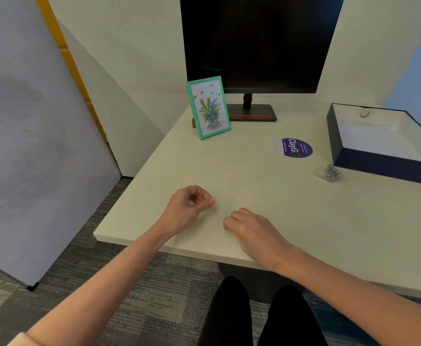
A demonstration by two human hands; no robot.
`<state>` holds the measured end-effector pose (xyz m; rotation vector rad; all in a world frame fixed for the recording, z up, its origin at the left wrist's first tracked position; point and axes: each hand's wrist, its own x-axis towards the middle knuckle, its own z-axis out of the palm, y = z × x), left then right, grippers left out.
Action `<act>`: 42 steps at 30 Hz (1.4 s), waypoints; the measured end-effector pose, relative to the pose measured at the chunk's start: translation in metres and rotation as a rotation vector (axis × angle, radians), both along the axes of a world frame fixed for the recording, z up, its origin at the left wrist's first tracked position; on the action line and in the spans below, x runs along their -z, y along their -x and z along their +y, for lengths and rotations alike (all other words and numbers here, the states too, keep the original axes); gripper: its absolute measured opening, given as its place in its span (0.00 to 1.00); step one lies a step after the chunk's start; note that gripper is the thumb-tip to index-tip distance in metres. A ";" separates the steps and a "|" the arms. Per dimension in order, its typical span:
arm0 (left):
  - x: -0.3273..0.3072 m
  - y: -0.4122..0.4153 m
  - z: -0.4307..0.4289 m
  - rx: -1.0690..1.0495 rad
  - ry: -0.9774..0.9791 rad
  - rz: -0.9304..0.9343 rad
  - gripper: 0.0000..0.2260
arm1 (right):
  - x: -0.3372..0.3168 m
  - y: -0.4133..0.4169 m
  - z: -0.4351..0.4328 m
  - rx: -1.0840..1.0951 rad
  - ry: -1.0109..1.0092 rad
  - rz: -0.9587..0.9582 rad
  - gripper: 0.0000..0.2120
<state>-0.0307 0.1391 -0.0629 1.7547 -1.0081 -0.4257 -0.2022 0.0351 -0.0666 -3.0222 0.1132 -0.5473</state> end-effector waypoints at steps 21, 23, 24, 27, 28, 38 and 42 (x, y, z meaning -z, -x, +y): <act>-0.009 0.014 -0.013 -0.027 -0.033 0.021 0.04 | -0.020 -0.012 -0.037 0.441 -1.190 -0.257 0.06; -0.015 0.021 -0.022 -0.017 -0.022 0.024 0.04 | -0.029 -0.005 -0.042 0.446 -1.385 -0.307 0.07; -0.018 0.026 -0.028 -0.009 -0.011 0.029 0.04 | -0.033 0.000 -0.045 0.444 -1.469 -0.336 0.08; -0.028 0.047 -0.050 0.033 0.021 0.050 0.04 | -0.044 0.019 -0.053 0.457 -1.672 -0.436 0.09; -0.032 0.057 -0.060 0.055 0.030 0.055 0.05 | -0.047 0.028 -0.056 0.468 -1.730 -0.472 0.09; -0.066 0.202 -0.151 0.316 0.116 0.192 0.02 | -0.077 0.186 -0.100 0.625 -1.738 -0.845 0.08; -0.071 0.290 -0.181 0.492 0.086 0.188 0.02 | -0.084 0.286 -0.115 0.722 -1.641 -1.058 0.08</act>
